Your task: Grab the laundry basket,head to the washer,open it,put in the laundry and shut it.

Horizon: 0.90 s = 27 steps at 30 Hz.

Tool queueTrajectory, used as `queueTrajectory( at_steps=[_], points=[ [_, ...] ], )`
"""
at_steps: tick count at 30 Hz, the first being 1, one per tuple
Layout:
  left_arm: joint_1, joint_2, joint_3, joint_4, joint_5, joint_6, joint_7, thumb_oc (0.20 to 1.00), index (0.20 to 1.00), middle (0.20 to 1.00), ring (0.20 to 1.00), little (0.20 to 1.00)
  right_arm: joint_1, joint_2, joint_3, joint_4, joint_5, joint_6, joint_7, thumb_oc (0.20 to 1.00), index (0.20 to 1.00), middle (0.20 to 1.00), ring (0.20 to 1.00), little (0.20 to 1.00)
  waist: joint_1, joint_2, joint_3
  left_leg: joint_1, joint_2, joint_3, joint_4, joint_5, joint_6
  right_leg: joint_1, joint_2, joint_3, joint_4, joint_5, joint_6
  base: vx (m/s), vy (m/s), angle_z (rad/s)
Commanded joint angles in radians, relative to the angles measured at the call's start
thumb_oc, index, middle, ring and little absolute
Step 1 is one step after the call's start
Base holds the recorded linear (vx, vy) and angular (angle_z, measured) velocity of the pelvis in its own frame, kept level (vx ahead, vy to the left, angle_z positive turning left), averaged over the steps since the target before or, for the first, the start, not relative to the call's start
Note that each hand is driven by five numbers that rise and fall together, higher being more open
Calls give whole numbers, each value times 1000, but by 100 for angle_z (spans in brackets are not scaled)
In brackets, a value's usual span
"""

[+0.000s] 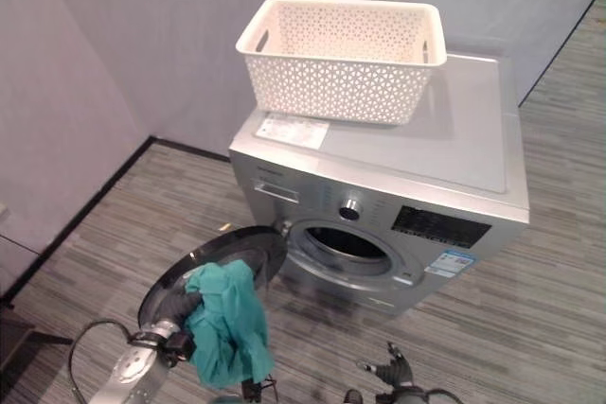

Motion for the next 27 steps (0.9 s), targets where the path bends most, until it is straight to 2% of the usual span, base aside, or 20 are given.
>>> queueTrajectory(
  at_steps=[1, 7, 15, 20, 23, 27],
  points=[
    [-100, -13, -10, -10, -11, -46, -19, 200, 200, 200, 200, 200, -41, 15, 12, -7, 36, -34, 9, 1000, 1000, 1000, 1000, 1000, 6, -20, 10, -4, 20, -25, 12, -63, 22, 18, 6, -99, 6, -65, -9, 0, 0, 0],
    [-156, -75, -50, 73, -128, -40, 3, 200, 200, 200, 200, 200, -49, 18, 59, -23, 33, -26, 19, 1000, 1000, 1000, 1000, 1000, -9, -32, 22, -18, 19, -10, 12, -65, 24, -5, 2, -85, 6, -59, -5, -3, 9, -2],
    [-221, -130, -124, 163, -187, -35, 14, 200, 200, 200, 200, 200, -61, 14, 98, -44, 34, -20, 26, 1000, 1000, 1000, 1000, 1000, -21, -54, 44, -37, 19, 2, 12, -65, 29, -30, 2, -76, 6, -50, -4, -10, 8, -4],
    [-319, -179, -191, 235, -214, -45, 52, 200, 200, 200, 200, 200, -97, 21, 132, -51, 49, -15, 13, 1000, 1000, 1000, 1000, 1000, -35, -75, 73, -64, 22, 10, 12, -60, 31, -66, 3, -64, 6, -40, -3, -59, 0, -8],
    [-363, -193, -216, 253, -214, -53, 71, 200, 200, 200, 200, 200, -114, 36, 137, -46, 93, -16, 4, 1000, 1000, 1000, 1000, 1000, -42, -88, 89, -82, 24, 19, 12, -57, 33, -90, 6, -52, 6, -32, -4, -49, -5, -13],
    [-411, -219, -240, 305, -222, -51, 86, 200, 200, 200, 200, 200, -134, 72, 110, 89, 192, -11, -15, 1000, 1000, 1000, 1000, 1000, -46, -102, 112, -103, 27, 24, 12, -51, 34, -119, 10, -42, 6, -23, -4, -36, -11, -10]
  ],
)
